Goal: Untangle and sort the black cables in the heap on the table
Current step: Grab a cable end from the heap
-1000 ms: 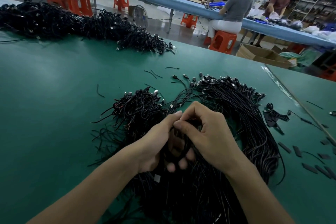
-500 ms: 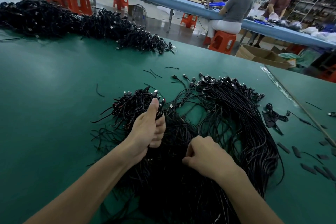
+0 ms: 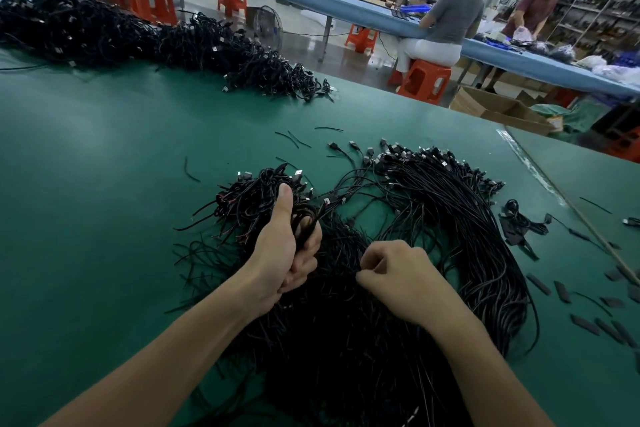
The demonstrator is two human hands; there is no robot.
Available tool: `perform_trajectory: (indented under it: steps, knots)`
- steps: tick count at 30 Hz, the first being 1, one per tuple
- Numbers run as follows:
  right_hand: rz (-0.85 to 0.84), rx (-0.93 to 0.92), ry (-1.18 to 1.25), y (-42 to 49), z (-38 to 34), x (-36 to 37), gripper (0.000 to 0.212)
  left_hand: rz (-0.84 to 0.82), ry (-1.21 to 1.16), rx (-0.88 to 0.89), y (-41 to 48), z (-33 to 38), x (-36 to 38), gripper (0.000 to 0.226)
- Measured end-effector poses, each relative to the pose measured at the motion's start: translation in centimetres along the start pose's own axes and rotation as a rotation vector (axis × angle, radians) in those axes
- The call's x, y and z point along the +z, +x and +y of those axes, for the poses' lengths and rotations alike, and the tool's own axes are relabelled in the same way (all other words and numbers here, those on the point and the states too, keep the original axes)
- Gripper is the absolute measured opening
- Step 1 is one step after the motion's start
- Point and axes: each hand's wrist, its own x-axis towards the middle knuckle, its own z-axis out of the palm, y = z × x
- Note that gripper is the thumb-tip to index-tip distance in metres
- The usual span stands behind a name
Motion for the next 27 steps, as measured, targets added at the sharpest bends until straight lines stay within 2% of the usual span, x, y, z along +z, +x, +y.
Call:
perform_trajectory:
  steps: [4,10,14,16,19,20,22,23,25,27]
  knots:
    - [0.047,-0.039,0.038,-0.2,0.3,-0.1,0.011,-0.043,0.057,0.003,-0.2,0.7,0.1,0.077]
    - [0.009,-0.114,-0.025,-1.0,0.2,-1.1,0.012,-0.002,0.138,0.004,-0.5,1.2,0.5,0.07]
    - [0.147,-0.171,0.1,-1.9,-0.6,-2.5,0.014,0.034,0.25,0.031,-1.0,1.0,1.0,0.069]
    - [0.246,-0.192,0.206,-2.2,-1.4,-3.0,0.014,0.008,0.274,0.065,-1.2,0.9,1.3,0.055]
    - [0.304,-0.219,0.26,-2.9,-2.9,-3.2,0.015,-0.06,0.259,0.125,-1.4,1.1,1.8,0.023]
    - [0.302,-0.23,0.248,-3.1,-3.3,-3.2,0.016,-0.069,0.255,0.141,-1.5,1.2,1.9,0.018]
    - [0.252,-0.236,0.189,-3.4,-3.9,-3.4,0.017,-0.115,0.234,0.189,-1.4,1.1,1.9,0.028]
    - [0.206,-0.234,0.129,-3.6,-4.1,-3.5,0.016,-0.149,0.222,0.216,-1.4,1.0,1.9,0.034]
    - [0.087,-0.23,-0.027,-3.6,-4.4,-3.6,0.014,-0.19,0.214,0.268,-1.7,1.2,1.9,0.033]
    - [0.023,-0.235,-0.116,-3.6,-4.5,-3.5,0.013,-0.155,0.244,0.285,-1.7,1.4,1.8,0.033]
